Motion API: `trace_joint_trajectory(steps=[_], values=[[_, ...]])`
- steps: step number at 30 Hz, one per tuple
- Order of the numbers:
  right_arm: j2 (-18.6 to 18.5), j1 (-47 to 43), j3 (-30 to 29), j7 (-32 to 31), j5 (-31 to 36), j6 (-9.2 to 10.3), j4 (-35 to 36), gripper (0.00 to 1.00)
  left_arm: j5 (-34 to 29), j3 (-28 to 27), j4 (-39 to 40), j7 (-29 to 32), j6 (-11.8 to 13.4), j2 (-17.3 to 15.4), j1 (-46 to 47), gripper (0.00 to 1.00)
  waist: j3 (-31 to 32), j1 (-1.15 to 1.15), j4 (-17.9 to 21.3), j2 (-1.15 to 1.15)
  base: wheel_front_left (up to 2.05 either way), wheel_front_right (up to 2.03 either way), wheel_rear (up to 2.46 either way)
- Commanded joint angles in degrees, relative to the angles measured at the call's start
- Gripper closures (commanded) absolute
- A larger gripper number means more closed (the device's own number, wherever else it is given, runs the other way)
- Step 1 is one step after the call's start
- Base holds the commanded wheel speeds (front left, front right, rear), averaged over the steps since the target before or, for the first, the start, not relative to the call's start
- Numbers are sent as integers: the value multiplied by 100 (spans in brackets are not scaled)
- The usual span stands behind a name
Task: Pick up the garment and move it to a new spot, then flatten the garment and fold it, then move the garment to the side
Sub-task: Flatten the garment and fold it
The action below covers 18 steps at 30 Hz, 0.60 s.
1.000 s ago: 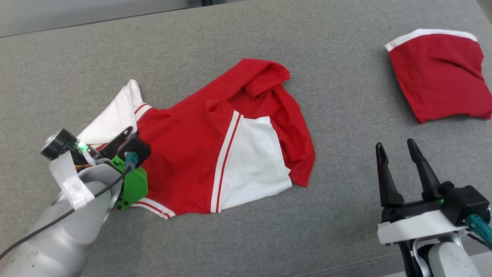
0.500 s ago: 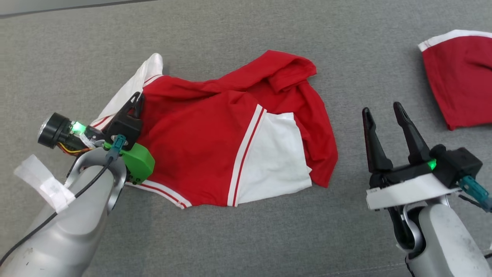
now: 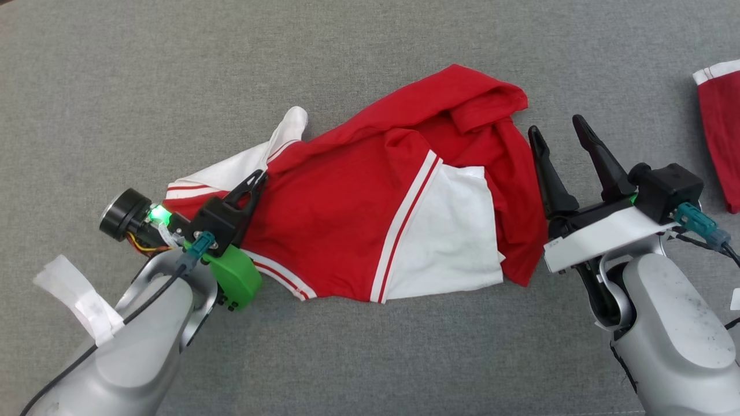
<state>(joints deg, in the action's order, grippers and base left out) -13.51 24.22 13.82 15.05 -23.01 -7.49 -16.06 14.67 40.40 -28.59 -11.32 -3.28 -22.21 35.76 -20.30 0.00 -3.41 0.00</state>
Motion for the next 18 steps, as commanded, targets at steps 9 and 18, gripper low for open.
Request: trace_joint_trajectory(steps=[9, 18], values=[[99, -475, -221, 16, 40, 0, 99, 0, -351, 25, 358, 107, 762, -300, -421, 0, 28, 0, 137, 0, 0, 0, 0], [214, -672, -257, 16, 108, 0, 157, 0, -423, -28, 589, 246, 984, -553, -356, 0, 72, 0, 286, 0, 0, 0, 0]])
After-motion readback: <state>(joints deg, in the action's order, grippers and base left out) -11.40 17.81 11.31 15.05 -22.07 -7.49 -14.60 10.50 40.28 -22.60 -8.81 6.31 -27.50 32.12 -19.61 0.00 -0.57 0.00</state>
